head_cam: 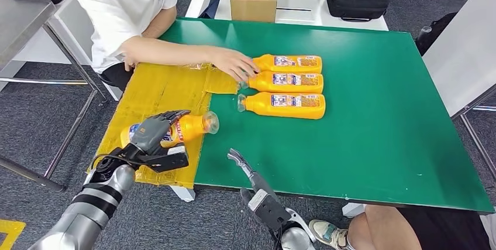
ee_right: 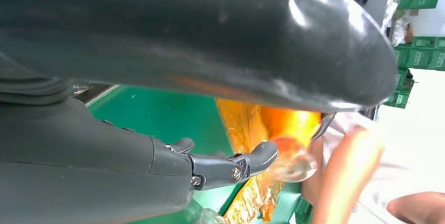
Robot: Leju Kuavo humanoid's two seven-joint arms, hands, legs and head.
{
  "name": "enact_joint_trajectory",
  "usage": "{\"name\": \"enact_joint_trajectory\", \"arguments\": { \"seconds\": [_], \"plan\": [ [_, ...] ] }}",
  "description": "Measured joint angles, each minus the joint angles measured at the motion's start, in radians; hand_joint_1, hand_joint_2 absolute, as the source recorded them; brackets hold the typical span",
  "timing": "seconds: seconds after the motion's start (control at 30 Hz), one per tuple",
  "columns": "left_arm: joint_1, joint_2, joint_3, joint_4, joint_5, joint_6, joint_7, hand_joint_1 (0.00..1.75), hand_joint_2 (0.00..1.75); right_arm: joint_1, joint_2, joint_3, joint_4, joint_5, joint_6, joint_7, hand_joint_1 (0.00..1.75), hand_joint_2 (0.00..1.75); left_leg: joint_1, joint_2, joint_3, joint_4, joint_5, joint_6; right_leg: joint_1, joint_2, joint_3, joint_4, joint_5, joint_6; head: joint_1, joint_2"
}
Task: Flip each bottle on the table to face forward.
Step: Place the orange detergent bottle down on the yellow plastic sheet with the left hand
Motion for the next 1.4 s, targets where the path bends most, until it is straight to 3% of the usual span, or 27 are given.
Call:
{"name": "enact_joint_trajectory", "arguments": {
  "seconds": [0.3,0.33,0.43,0.47,0.5,0.7,0.9,1.07,1.27,1.33,1.4],
  "plan": [
    [-0.130,-0.009,-0.155,0.193,-0.072,-0.065,0.042,1.71,1.75,0.000,0.000,0.000,0.000,-0.003,-0.004,-0.002,0.00,0.00,0.000,0.000,0.000,0.000,0.000,0.000,0.000,0.000,0.000,0.000,0.000,0.000,0.000,0.000],
    [-0.140,-0.009,-0.168,0.209,-0.073,-0.069,0.040,1.49,1.75,0.000,0.000,-0.001,0.000,-0.004,-0.005,-0.002,0.00,0.00,0.000,0.000,0.000,0.000,0.000,0.000,0.000,0.000,0.001,0.000,0.000,0.000,0.000,0.000],
    [-0.159,-0.010,-0.200,0.251,-0.068,-0.086,0.031,0.32,1.75,0.000,0.000,-0.001,0.000,-0.004,-0.005,-0.002,0.00,0.00,0.000,0.001,0.002,0.000,0.000,0.000,0.000,0.000,0.001,0.000,0.000,0.000,0.000,0.000],
    [-0.163,-0.012,-0.208,0.263,-0.065,-0.093,0.029,0.10,1.75,0.000,0.000,-0.001,0.000,-0.004,-0.006,-0.002,0.00,0.00,0.000,0.001,0.002,0.000,0.000,0.000,0.000,0.000,0.002,0.000,0.000,0.000,0.000,0.000],
    [-0.168,-0.013,-0.216,0.275,-0.062,-0.101,0.030,0.03,1.75,0.000,0.000,-0.001,0.001,-0.004,-0.006,-0.002,0.00,0.00,0.000,0.001,0.003,0.000,0.000,0.000,0.000,0.000,0.002,0.000,0.000,0.000,0.000,0.000],
    [-0.220,-0.022,-0.253,0.345,-0.039,-0.173,0.077,0.00,1.75,0.000,0.000,-0.001,0.001,-0.003,-0.008,-0.002,0.00,0.00,0.000,0.001,0.005,0.000,0.000,0.000,0.000,0.000,0.005,0.001,0.000,0.000,0.000,0.000],
    [-0.240,-0.022,-0.234,0.383,0.116,-0.244,-0.002,0.00,1.75,0.000,-0.002,-0.001,0.009,-0.004,-0.013,-0.004,0.00,0.00,0.000,0.000,0.006,0.000,0.000,0.000,0.000,0.000,0.007,0.001,0.000,0.000,0.000,0.000],
    [-0.201,-0.022,-0.162,0.352,0.308,-0.297,-0.082,0.00,1.75,0.003,-0.006,-0.002,0.014,-0.008,-0.031,-0.013,0.00,0.00,0.000,0.001,0.006,0.000,0.000,0.000,0.000,0.000,0.007,0.001,0.000,0.000,0.000,0.000],
    [-0.154,-0.022,-0.095,0.295,0.390,-0.336,-0.106,0.00,1.75,0.006,-0.010,-0.002,0.016,-0.015,-0.042,-0.023,0.00,0.00,0.000,0.001,0.006,0.000,0.000,0.000,0.000,0.000,0.006,0.000,0.000,0.000,0.000,0.000],
    [-0.122,-0.024,-0.065,0.252,0.488,-0.364,-0.128,0.00,1.75,0.010,-0.010,-0.003,0.014,-0.006,-0.068,-0.036,0.00,0.00,0.000,0.001,0.006,0.000,0.000,0.000,0.000,0.001,0.006,0.000,0.000,0.000,0.000,0.000],
    [-0.063,-0.039,-0.011,0.160,0.655,-0.394,-0.126,0.00,1.75,0.024,-0.013,-0.006,-0.002,0.041,-0.146,-0.053,0.00,0.87,0.000,0.002,0.005,0.000,0.000,0.000,0.000,0.001,0.004,0.000,0.000,0.000,0.000,0.000]
  ]
}}
